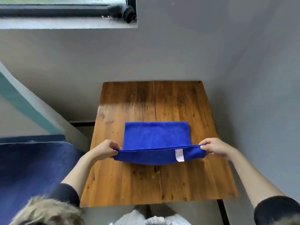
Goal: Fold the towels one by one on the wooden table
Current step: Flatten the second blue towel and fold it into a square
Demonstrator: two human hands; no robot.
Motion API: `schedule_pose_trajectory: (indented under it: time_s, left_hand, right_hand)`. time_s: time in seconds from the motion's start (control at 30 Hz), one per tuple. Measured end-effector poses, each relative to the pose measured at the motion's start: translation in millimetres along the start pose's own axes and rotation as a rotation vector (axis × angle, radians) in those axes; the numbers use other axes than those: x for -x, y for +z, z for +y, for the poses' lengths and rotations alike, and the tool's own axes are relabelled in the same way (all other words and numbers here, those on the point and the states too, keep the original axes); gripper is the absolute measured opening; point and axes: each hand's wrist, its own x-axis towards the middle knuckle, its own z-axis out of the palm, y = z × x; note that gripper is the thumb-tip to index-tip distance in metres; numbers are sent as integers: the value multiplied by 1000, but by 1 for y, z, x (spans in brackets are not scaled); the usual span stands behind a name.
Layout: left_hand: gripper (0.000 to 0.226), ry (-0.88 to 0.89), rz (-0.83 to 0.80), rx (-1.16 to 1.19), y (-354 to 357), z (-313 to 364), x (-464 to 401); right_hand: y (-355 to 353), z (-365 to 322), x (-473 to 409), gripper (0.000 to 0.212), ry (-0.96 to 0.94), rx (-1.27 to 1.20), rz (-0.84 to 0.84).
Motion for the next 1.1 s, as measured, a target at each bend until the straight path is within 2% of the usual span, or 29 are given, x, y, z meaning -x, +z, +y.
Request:
schedule_pose_trajectory:
  time_s: [0.1,0.2,0.47,0.67,0.9,1.1]
  left_hand:
    - [15,-50,-53,75,20,-16,1]
    - [12,-96,-14,244,27,-23,1]
    - [10,-70,305,416,25,-13,-33]
    - [13,-57,420,452,19,-17,-83]
    - [9,-161,468,434,24,-32,-138]
    - [15,-264,490,387,32,-39,-166]
  right_hand:
    - [14,27,-3,11,89,-22,-16]
    - [17,41,-6,12,118,-75,34]
    - [20,35,-40,15,32,-281,201]
    - [22,21,-86,14,-1,-360,309]
    - [29,24,-139,20,19,-321,391]
    - [37,32,-167,23,68,-298,430]
